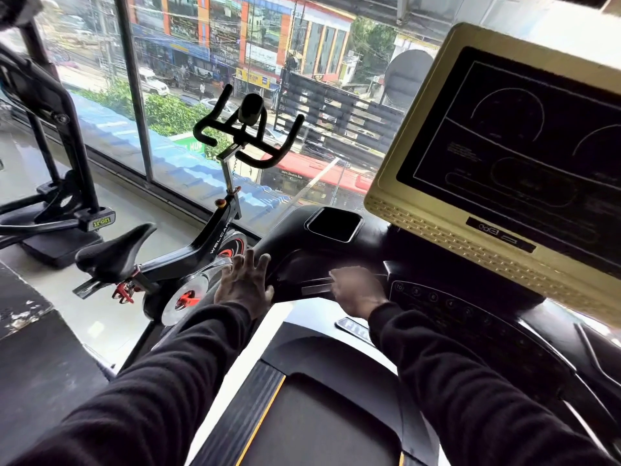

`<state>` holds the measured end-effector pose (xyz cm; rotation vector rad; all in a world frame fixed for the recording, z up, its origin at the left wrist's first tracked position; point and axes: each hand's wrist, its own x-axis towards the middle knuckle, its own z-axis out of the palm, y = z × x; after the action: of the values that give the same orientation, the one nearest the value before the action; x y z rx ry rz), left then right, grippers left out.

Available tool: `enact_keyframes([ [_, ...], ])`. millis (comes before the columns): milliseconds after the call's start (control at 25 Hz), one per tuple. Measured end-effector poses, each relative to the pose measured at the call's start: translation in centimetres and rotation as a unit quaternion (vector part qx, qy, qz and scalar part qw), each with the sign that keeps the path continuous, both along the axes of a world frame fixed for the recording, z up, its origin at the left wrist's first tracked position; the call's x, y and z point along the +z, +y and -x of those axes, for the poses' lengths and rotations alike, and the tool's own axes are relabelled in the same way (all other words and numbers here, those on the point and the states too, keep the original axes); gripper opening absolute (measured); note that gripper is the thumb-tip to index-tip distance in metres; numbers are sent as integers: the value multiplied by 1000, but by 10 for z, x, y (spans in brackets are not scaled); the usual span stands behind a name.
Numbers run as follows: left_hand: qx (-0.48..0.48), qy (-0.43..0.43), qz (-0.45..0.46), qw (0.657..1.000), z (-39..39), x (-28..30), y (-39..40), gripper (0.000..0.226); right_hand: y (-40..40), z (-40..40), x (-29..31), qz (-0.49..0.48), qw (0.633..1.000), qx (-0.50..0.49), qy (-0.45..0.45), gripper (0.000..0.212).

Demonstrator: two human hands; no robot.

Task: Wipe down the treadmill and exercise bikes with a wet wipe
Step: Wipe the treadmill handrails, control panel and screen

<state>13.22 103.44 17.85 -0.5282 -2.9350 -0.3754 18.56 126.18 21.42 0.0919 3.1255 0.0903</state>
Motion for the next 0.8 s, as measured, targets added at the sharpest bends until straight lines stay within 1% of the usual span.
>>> enact_keyframes([
  [40, 0, 1, 1, 1000, 0, 0, 0, 62, 0, 1, 1, -16, 999, -28, 3, 40],
  [80, 0, 0, 0, 1000, 0, 0, 0, 62, -2, 2, 1, -29, 999, -34, 5, 41],
  [200, 2, 2, -4, 1000, -1, 0, 0, 61, -13, -1, -4, 0, 999, 53, -12, 42],
  [240, 2, 1, 0, 1000, 0, 0, 0, 62, -13, 0, -3, 12, 999, 51, -14, 42],
  [320, 3, -1, 7, 1000, 0, -1, 0, 62, -13, 3, 1, -1, 1000, -11, -1, 40],
  [360, 3, -2, 7, 1000, 1, -1, 1, 62, -16, 5, 0, -17, 1000, -24, 3, 41],
  [400, 2, -3, 4, 1000, 1, -1, 1, 62, -20, 5, -2, -25, 1000, -9, 0, 42],
  [480, 2, -3, 2, 1000, 1, 0, 1, 63, -28, 3, -9, -5, 998, 54, -17, 44],
  [520, 2, -2, 1, 1000, 1, -1, 0, 62, -29, 4, -10, 4, 998, 57, -17, 45],
  [640, 3, -4, 4, 1000, 1, -1, 1, 63, -32, 9, -8, -27, 1000, -13, 4, 45],
  [680, 4, -9, 6, 1000, 1, -1, 1, 64, -37, 10, -9, -33, 999, 1, 1, 46],
  [760, 5, -15, 9, 1000, 1, 0, 2, 65, -45, 8, -13, -14, 997, 75, -15, 45],
  [800, 5, -14, 8, 1000, 2, 0, 1, 65, -45, 9, -12, 0, 996, 85, -15, 43],
])
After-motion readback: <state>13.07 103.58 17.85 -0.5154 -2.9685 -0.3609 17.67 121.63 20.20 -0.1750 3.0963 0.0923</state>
